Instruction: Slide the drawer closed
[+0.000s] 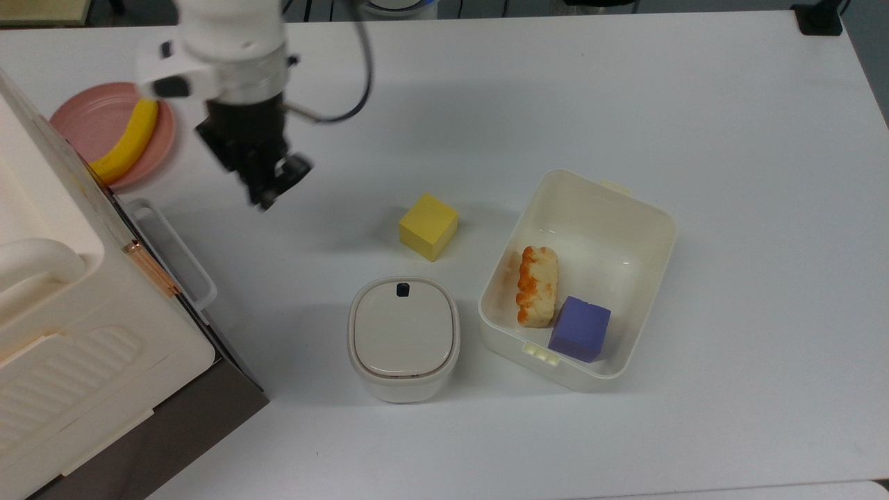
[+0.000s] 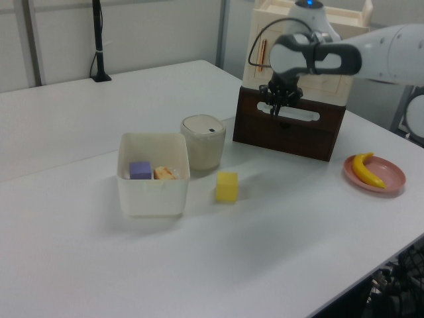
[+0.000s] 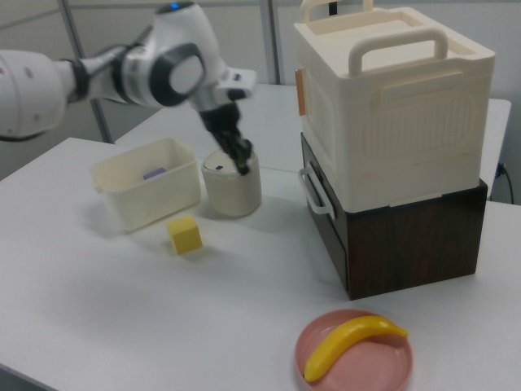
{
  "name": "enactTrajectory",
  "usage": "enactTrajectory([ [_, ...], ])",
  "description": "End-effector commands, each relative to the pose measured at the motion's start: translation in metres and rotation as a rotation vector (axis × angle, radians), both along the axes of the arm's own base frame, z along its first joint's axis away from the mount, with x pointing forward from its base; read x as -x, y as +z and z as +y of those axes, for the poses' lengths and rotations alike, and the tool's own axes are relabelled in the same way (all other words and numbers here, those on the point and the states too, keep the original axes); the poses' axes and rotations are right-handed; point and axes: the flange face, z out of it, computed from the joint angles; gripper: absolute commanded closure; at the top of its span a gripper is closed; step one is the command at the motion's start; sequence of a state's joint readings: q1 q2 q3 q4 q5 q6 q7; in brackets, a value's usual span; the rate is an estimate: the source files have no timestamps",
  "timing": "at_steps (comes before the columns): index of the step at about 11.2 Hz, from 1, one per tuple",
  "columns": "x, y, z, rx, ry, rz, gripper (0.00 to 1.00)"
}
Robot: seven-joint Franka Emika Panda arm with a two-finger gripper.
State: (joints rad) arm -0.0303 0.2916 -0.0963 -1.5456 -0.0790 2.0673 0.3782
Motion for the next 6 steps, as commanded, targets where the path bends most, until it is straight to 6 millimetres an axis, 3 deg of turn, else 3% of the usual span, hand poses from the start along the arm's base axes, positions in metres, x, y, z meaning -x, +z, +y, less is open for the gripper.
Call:
enactTrajectory([
  [1, 0.055, 0.032, 0.070, -0.007, 0.311, 0.134, 0.67],
  [2, 0.068, 0.039, 0.093, -0.009, 0.442, 0.187, 0.55],
  [3, 0.075, 0.045, 0.102, -0.022, 0.529, 0.208, 0.44],
  [5, 0.081, 0.047, 0.103, -0.040, 0.659, 0.235, 0.00],
  [6, 0.080, 0.045, 0.102, -0.036, 0.697, 0.239, 0.00],
])
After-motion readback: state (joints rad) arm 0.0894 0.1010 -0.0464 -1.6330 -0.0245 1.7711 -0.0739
